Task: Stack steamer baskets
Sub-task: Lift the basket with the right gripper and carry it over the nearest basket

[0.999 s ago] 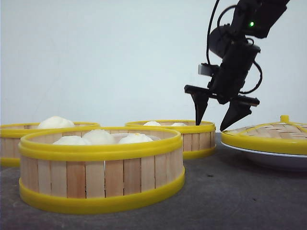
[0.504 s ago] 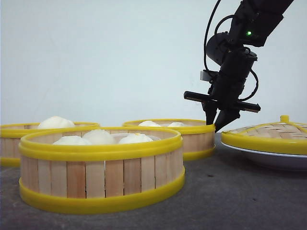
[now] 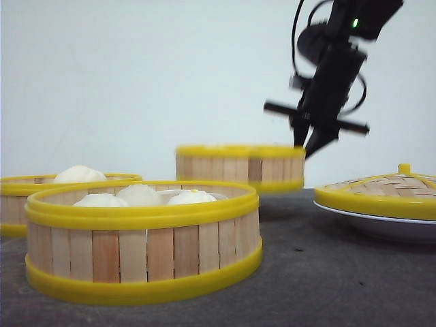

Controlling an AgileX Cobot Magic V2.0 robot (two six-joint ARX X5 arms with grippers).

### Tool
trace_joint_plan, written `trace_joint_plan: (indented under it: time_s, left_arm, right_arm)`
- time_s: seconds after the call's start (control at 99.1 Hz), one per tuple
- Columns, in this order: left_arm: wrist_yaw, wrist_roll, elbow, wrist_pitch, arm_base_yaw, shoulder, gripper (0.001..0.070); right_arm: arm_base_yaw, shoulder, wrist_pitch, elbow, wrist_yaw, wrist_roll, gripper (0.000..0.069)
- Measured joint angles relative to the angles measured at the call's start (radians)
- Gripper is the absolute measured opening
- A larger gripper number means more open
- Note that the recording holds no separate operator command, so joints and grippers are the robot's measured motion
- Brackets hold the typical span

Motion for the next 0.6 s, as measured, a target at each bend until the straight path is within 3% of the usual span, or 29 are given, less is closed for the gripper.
trace_joint_plan:
  time_s: [0.202,0.343,0.454,0.595]
  left_arm:
    - [0.0,0.009,0.0,-0.006,0.0,-0.049,0.0462]
    - [0.0,0.013,0.0,-0.021,0.0,-0.089,0.0462]
    - [0.0,0.013,0.0,-0.032,0.0,-0.115,0.0462]
    - [0.0,0.013,0.0,-0.055,0.0,-0.137,0.0462]
  right_arm:
    - [-0.011,-0.22,-0.06,0.047,-0.05,-0.08,0.0034]
    - [0.022,-0.354,-0.137,0.048,-0.145,-0.143,0.0034]
    - [0.063,-0.395,-0.21,0.048,-0.201,-0.183,0.0034]
    - [0.137,-0.395,-0.301,0.048,-0.2,-0.239,0.0034]
